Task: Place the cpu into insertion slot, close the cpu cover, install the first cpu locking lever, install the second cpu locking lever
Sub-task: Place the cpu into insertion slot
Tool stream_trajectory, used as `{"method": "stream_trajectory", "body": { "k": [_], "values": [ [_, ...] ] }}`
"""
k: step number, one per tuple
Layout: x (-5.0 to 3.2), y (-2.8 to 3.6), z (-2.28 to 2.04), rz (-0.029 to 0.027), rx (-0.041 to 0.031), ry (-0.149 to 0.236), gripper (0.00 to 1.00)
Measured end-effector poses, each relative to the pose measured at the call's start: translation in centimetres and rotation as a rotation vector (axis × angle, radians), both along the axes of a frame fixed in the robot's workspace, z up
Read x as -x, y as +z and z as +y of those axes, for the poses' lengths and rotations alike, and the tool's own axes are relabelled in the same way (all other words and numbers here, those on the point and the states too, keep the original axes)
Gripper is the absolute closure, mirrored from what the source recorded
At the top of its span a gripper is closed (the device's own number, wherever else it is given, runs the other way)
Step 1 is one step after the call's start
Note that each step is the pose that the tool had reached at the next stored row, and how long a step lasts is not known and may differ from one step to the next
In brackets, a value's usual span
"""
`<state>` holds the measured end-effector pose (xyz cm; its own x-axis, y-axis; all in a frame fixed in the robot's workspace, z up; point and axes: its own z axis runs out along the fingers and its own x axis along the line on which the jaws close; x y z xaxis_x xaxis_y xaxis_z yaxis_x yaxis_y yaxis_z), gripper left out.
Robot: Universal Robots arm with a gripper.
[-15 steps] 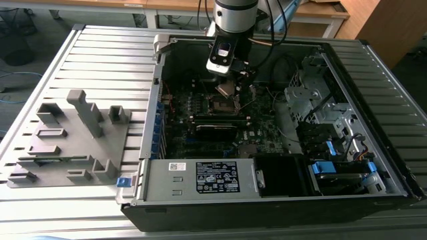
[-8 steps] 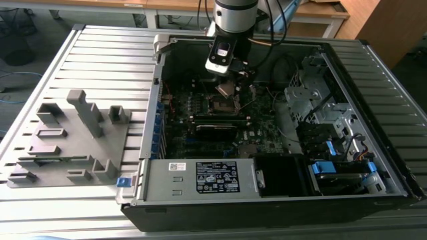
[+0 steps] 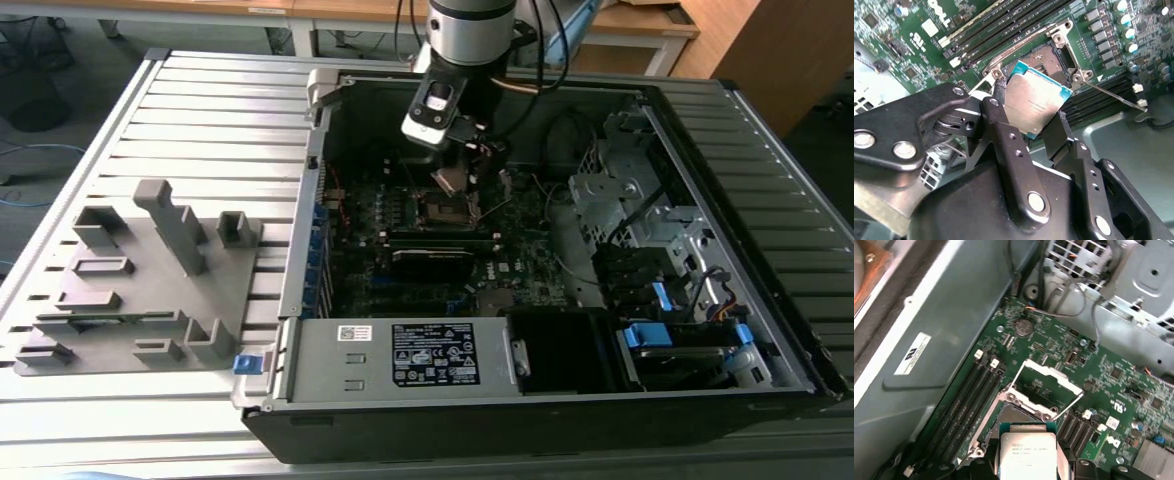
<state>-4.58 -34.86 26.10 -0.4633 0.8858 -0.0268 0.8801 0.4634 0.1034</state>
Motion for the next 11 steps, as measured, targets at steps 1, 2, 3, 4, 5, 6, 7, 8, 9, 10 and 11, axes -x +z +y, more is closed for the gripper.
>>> {"method": "stream_trajectory", "body": {
  "k": [1,2,3,4,5,6,7,8,9,10,11],
  "values": [
    [0.00,0.00,0.00,0.0000,0.0000,-0.001,0.46],
    [0.00,0.00,0.00,0.0000,0.0001,-0.001,0.46],
    [0.00,0.00,0.00,-0.0001,0.0000,-0.001,0.46],
    [0.00,0.00,0.00,0.0000,0.0000,-0.002,0.46],
    [0.00,0.00,0.00,-0.0001,0.0001,-0.004,0.46],
    [0.00,-0.01,0.01,-0.0002,-0.0001,-0.016,0.46],
    [0.00,-0.02,0.01,-0.0001,-0.0001,-0.034,0.46],
    [0.00,-0.02,0.00,-0.0001,0.0000,-0.052,0.46],
    [0.00,-0.02,0.00,-0.0001,0.0000,-0.070,0.46],
    [0.00,-0.03,0.00,0.0000,0.0000,-0.088,0.46],
    [0.00,-0.03,0.00,0.0000,0.0000,-0.106,0.46]
  ]
}}
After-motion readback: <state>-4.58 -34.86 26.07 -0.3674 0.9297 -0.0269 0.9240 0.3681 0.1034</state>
